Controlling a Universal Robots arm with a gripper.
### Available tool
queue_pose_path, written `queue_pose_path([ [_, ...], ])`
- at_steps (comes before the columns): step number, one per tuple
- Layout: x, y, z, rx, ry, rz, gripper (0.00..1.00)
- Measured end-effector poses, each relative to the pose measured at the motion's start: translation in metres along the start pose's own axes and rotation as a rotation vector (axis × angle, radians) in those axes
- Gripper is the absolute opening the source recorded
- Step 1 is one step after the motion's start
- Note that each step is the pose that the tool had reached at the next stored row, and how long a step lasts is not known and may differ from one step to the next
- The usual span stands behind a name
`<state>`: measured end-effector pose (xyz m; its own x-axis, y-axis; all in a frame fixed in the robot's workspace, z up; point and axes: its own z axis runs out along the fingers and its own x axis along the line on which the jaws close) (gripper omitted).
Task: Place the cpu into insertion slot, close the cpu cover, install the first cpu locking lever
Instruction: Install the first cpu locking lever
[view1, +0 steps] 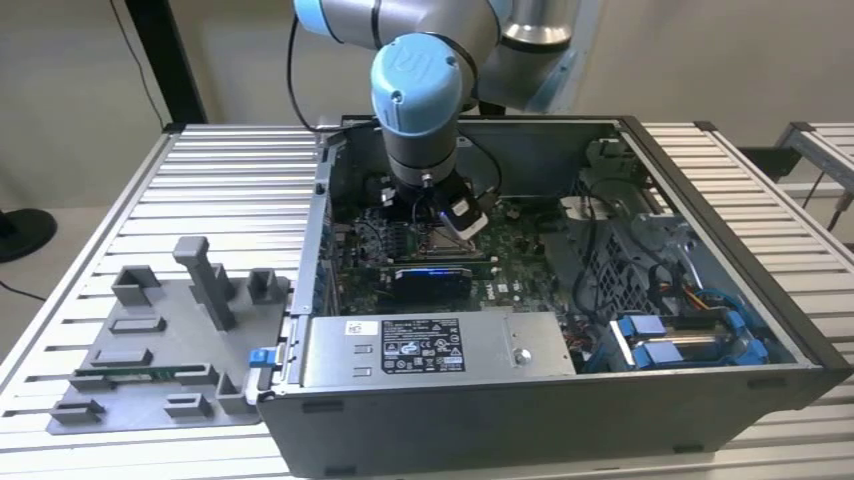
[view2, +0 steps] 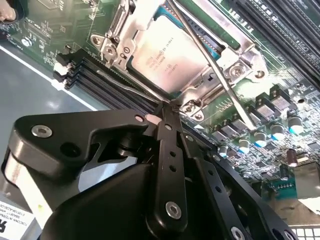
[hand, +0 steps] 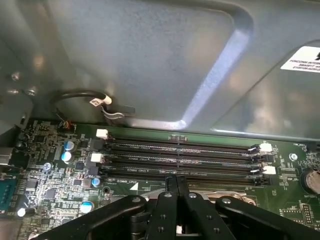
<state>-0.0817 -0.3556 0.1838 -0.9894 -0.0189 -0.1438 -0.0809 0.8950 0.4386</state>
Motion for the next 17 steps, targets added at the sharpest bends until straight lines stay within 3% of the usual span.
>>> queue_pose_path([
  [17,-0.0133,0.0016,0.0043,-0.0016,0.0029,-0.006,0.0],
])
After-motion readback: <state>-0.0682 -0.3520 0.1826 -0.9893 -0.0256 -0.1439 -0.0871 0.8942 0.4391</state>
